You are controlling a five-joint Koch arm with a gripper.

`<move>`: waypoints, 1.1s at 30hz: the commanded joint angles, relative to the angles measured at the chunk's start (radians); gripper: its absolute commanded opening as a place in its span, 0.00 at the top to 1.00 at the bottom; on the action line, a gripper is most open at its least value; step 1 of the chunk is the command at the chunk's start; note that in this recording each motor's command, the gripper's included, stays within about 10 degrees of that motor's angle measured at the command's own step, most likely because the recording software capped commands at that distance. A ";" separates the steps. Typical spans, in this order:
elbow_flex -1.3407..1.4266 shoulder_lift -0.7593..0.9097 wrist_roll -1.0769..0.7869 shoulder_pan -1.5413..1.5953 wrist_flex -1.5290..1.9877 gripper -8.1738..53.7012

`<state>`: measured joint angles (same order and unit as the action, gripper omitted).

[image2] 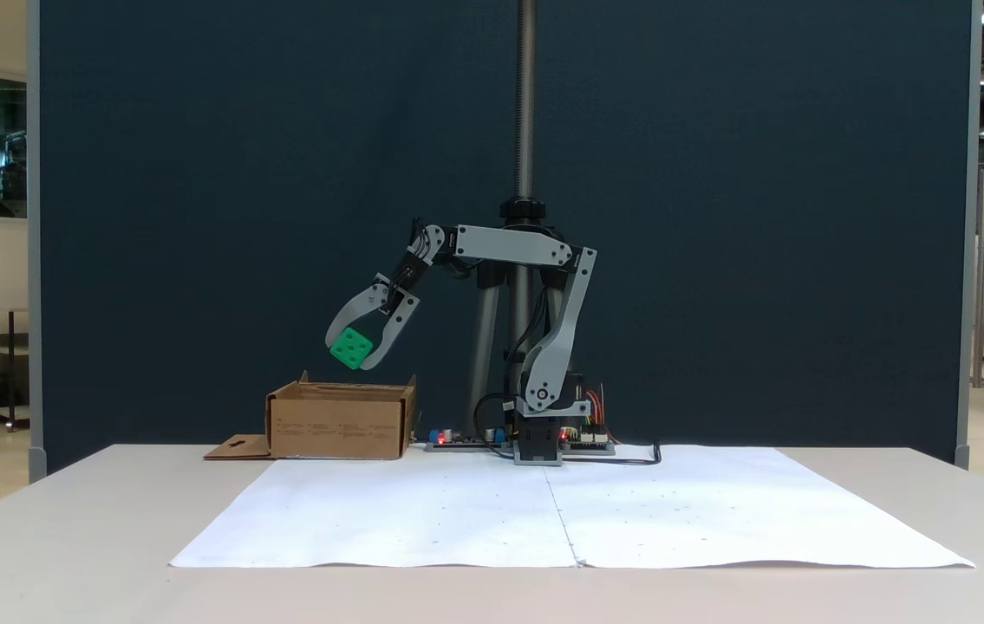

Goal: Grasp a green dice and put it in the bin.

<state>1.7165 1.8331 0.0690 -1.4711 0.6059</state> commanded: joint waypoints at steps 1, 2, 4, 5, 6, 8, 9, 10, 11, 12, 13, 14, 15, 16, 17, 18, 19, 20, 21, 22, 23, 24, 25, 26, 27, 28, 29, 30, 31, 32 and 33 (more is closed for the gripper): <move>-0.067 0.032 -0.095 -0.029 0.037 0.67; -0.067 0.017 -0.098 -0.040 0.046 0.67; -0.067 0.006 -0.114 -0.054 0.055 0.67; -0.067 -0.009 -0.124 -0.064 0.064 0.67; -0.067 -0.017 -0.132 -0.072 0.071 0.67; -0.067 -0.040 -0.140 -0.091 0.075 0.67; -0.067 -0.054 -0.149 -0.098 0.080 0.67; -0.067 -0.064 -0.155 -0.104 0.081 0.67; -0.067 -0.074 -0.160 -0.114 0.081 0.67; -0.067 -0.081 -0.167 -0.123 0.081 0.67; -0.067 -0.089 -0.181 -0.135 0.080 0.67; -0.069 -0.098 -0.201 -0.158 0.075 0.67; -0.069 -0.101 -0.213 -0.175 0.075 0.67; -0.069 -0.101 -0.225 -0.192 0.071 0.67; -0.072 -0.103 -0.233 -0.209 0.067 0.67; -0.077 -0.103 -0.244 -0.224 0.067 0.67; -0.081 -0.103 -0.262 -0.249 0.067 0.67; -0.081 -0.103 -0.273 -0.261 0.067 0.67; -0.081 -0.103 -0.290 -0.278 0.067 0.67; -0.081 -0.103 -0.301 -0.282 0.064 0.67; -0.081 -0.110 -0.307 -0.287 0.057 0.67; -0.081 -0.118 -0.308 -0.293 0.032 0.67; -0.081 -0.123 -0.308 -0.298 0.023 0.67; -0.081 -0.137 -0.308 -0.301 -0.006 0.67; -0.081 -0.153 -0.310 -0.304 -0.031 0.67; -0.081 -0.164 -0.310 -0.305 -0.051 0.67; -0.081 -0.183 -0.310 -0.307 -0.075 0.67; -0.081 -0.198 -0.310 -0.308 -0.100 0.67; -0.083 -0.206 -0.310 -0.310 -0.109 0.67; -0.083 -0.215 -0.311 -0.313 -0.121 0.67; -0.083 -0.222 -0.311 -0.316 -0.133 0.67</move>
<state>1.6812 1.5984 -0.1503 -1.7717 0.5599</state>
